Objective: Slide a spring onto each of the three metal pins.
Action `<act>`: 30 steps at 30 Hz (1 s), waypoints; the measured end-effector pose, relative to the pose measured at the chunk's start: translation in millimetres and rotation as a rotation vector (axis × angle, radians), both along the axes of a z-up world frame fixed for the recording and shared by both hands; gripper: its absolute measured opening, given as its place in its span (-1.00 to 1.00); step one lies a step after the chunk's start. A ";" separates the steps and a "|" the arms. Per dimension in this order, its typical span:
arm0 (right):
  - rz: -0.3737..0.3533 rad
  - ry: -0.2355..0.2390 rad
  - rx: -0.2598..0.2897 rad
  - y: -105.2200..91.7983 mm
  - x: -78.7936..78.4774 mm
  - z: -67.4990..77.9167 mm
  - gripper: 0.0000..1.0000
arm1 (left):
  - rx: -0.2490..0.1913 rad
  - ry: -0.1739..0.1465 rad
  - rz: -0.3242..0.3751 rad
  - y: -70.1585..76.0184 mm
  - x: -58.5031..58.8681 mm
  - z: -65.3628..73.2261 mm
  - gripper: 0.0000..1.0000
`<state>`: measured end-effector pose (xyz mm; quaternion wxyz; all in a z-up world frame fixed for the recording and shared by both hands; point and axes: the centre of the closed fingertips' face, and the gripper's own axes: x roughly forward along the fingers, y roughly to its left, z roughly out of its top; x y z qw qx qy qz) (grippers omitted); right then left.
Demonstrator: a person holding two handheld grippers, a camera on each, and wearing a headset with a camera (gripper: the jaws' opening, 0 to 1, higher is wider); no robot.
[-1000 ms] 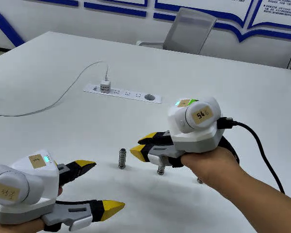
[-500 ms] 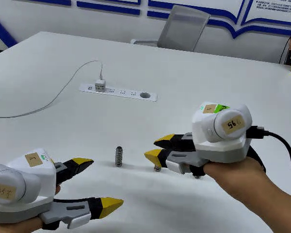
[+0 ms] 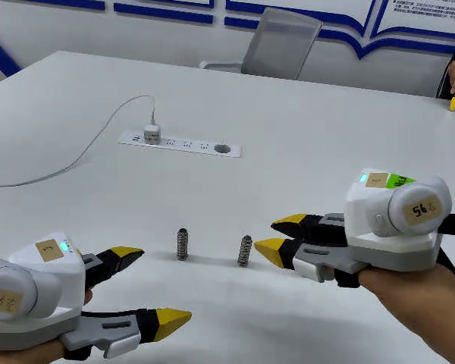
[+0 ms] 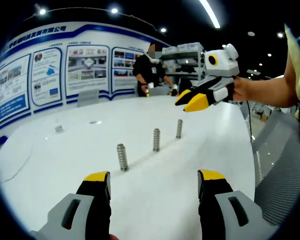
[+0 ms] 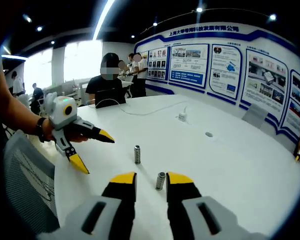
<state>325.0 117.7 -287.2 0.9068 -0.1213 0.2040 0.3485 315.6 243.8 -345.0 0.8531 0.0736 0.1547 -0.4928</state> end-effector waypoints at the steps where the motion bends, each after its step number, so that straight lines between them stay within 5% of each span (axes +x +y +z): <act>1: -0.005 -0.003 0.004 -3.5 -1.2 0.6 -0.50 | 0.000 0.000 -0.001 -0.3 0.0 -0.1 0.44; 13: -0.056 -0.009 0.062 -32.1 -19.5 -9.2 -0.41 | -0.004 0.000 0.001 -1.0 -0.1 -0.3 0.44; 30: -0.081 0.013 0.068 -67.3 -41.3 -33.4 -0.18 | 0.001 -0.006 -0.021 -8.6 -5.0 -1.1 0.44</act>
